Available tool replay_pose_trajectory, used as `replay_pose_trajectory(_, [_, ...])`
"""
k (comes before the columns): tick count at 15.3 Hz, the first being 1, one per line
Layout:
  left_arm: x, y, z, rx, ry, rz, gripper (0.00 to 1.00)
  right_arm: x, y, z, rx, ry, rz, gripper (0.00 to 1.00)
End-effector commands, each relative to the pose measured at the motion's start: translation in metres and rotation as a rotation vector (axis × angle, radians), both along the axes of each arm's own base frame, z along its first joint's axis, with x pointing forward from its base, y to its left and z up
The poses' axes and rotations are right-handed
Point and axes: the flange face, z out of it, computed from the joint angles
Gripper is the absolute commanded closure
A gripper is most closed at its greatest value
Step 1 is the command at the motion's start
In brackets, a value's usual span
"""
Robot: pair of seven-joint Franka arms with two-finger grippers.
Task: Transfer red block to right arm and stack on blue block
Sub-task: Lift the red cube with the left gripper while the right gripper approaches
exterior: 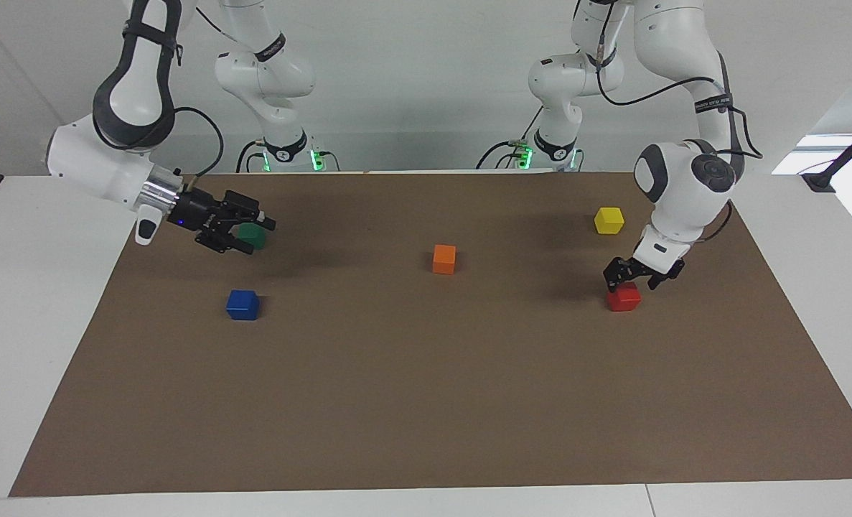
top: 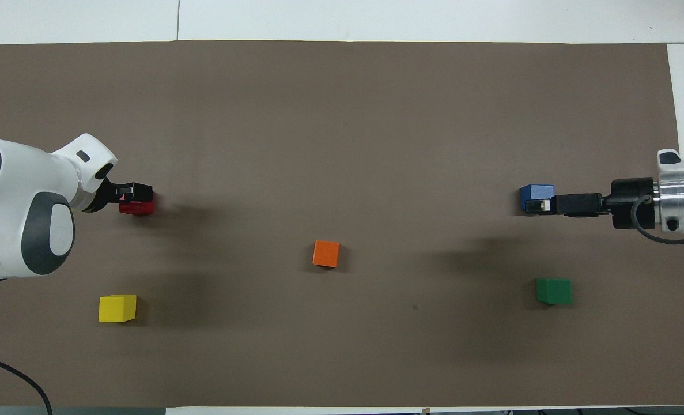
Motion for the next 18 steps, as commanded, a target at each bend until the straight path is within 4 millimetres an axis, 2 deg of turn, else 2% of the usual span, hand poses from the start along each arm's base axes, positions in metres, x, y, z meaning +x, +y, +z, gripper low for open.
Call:
replay_pose_trajectory(1, [0.002, -0.001, -0.018, -0.010, -0.018, -0.008, 0.00, -0.007, 0.014, -0.007, 0.156, -0.017, 0.000, 0.00])
replay_pose_trajectory(5, [0.004, 0.001, -0.020, -0.011, -0.017, -0.008, 0.01, -0.011, 0.046, -0.005, 0.405, -0.003, 0.008, 0.00])
replay_pose_trajectory(7, [0.007, -0.001, -0.034, -0.014, -0.001, -0.002, 0.08, -0.013, 0.071, -0.024, 0.557, -0.003, 0.039, 0.00])
replay_pose_trajectory(8, [0.007, -0.001, -0.033, -0.016, 0.005, 0.013, 0.39, -0.013, 0.081, -0.036, 0.628, -0.004, 0.047, 0.00])
replay_pose_trajectory(9, [0.009, -0.001, -0.029, -0.016, 0.024, 0.020, 0.89, -0.012, 0.090, -0.048, 0.688, -0.002, 0.059, 0.00])
replay_pose_trajectory(10, [0.015, 0.000, -0.019, -0.016, 0.059, 0.022, 1.00, -0.012, 0.104, -0.053, 0.742, 0.008, 0.071, 0.00])
replay_pose_trajectory(12, [0.026, 0.001, 0.012, -0.018, 0.136, 0.029, 1.00, -0.015, 0.133, -0.054, 0.902, 0.028, 0.063, 0.00])
replay_pose_trajectory(13, [0.027, 0.003, 0.031, -0.018, 0.176, 0.043, 1.00, -0.016, 0.153, -0.054, 0.987, 0.039, 0.061, 0.00])
replay_pose_trajectory(14, [0.027, 0.001, 0.054, -0.020, 0.200, 0.085, 1.00, -0.016, 0.164, -0.056, 1.048, 0.043, 0.053, 0.00])
replay_pose_trajectory(17, [0.025, -0.018, 0.114, -0.143, 0.244, 0.328, 1.00, -0.024, 0.199, -0.056, 1.171, 0.071, 0.012, 0.00])
replay_pose_trajectory(18, [0.019, -0.026, 0.138, -0.173, 0.256, 0.415, 1.00, -0.029, 0.218, -0.057, 1.257, 0.086, 0.009, 0.00])
